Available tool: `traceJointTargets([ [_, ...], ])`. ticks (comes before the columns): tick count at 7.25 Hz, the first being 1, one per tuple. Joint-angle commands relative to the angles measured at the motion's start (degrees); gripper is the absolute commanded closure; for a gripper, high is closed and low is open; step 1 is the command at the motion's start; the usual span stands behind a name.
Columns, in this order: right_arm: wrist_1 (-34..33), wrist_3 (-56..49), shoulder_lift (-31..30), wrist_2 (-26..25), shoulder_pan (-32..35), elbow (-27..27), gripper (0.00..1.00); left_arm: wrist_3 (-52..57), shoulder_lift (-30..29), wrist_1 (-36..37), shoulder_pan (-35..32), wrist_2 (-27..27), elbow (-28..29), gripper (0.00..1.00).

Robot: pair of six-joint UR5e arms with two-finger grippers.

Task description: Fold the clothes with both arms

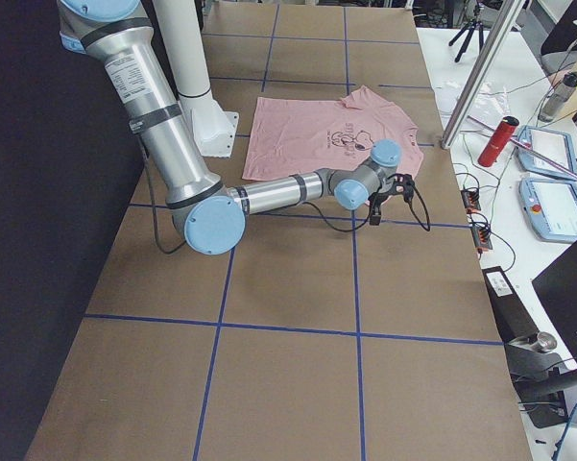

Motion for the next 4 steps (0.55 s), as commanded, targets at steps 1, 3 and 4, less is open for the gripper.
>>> traceJointTargets([
  [1, 1.99, 13.79, 4.13, -10.91, -5.57, -2.31, 0.23, 0.01, 0.0, -0.02, 0.0, -0.29, -0.05, 0.0],
  [3, 1.99, 13.82, 4.14, -12.45, -5.76, -4.24, 0.33, 0.01, 0.09, -0.02, 0.0, -0.64, -0.22, 0.0],
  [4, 1.99, 13.82, 4.31, -12.54, -5.76, -4.42, 0.36, 0.01, 0.0, -0.02, 0.0, -0.91, -0.22, 0.0],
])
